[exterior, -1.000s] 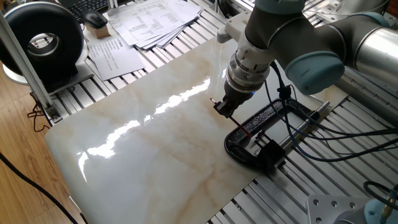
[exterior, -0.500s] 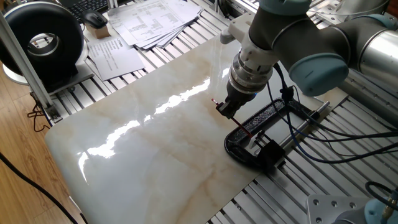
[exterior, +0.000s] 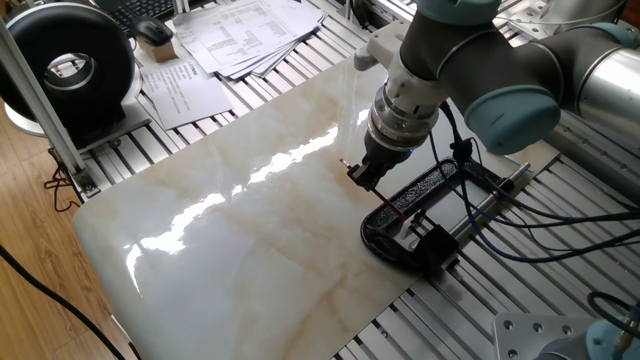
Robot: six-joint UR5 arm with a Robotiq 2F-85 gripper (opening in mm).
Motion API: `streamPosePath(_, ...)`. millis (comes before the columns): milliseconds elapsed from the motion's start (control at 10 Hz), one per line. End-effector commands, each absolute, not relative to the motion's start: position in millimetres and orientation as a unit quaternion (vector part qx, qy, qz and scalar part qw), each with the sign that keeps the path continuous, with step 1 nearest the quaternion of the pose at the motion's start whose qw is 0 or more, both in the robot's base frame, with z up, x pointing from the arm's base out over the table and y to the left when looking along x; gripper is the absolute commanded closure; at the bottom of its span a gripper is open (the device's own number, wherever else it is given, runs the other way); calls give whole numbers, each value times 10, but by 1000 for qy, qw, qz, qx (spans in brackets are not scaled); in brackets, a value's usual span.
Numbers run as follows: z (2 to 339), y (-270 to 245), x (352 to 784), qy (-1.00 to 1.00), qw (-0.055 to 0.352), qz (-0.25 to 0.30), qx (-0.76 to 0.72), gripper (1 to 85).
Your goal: Insert the pencil into the pencil sharpener
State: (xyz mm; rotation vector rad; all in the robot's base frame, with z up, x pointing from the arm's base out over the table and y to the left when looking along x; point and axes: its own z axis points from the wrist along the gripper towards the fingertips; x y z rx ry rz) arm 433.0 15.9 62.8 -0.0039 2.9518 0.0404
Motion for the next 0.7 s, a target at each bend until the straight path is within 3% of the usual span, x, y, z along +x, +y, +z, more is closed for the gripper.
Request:
streamPosePath(0, 646, 175, 4298, 995, 96, 21, 2, 843)
streamPosePath(600, 689, 211, 4134, 996, 84, 21, 5, 843)
